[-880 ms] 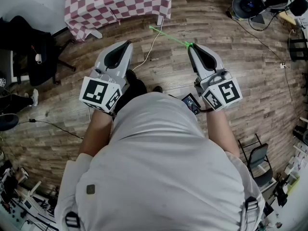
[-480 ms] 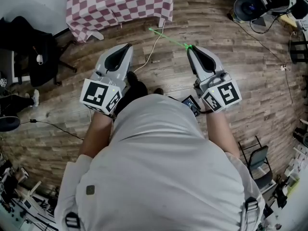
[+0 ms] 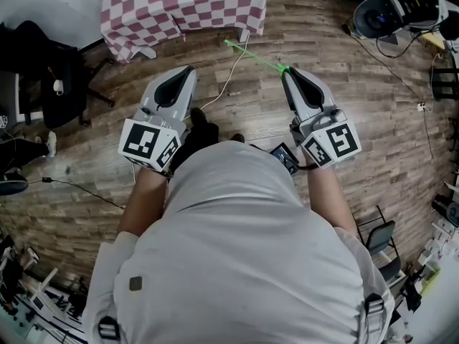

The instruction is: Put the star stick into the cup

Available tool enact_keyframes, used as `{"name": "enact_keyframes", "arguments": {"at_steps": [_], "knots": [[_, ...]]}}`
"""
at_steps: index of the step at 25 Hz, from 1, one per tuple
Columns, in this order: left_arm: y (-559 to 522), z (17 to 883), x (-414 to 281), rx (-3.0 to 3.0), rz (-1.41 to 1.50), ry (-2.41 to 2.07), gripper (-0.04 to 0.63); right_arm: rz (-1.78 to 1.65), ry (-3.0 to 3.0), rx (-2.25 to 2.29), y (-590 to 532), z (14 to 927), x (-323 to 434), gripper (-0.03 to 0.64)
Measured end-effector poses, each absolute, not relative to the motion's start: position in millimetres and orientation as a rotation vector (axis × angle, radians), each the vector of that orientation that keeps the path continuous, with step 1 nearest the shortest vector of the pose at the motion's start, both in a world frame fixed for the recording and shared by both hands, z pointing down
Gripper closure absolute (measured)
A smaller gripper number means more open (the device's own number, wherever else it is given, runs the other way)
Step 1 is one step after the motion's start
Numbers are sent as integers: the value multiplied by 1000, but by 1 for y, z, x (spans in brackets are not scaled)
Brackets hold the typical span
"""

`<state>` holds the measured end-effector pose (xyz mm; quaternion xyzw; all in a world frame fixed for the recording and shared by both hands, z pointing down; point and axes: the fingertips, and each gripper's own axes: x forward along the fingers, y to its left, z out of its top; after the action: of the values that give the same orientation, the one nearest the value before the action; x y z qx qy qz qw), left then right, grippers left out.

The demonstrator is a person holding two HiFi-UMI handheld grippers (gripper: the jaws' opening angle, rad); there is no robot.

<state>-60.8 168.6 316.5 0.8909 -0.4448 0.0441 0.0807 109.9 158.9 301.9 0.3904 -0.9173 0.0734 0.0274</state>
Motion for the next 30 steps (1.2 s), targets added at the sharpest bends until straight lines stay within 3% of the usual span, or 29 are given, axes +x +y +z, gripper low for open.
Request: {"name": "enact_keyframes", "arguments": {"at_steps": [18,30], "knots": [[64,291,-185,2737,117,-1277,591,153,-2808,1328,55,270,-4,589],[45,302,-222,2689,104,-1311,591,178,-2806,1289,28,279,-34,589]]}}
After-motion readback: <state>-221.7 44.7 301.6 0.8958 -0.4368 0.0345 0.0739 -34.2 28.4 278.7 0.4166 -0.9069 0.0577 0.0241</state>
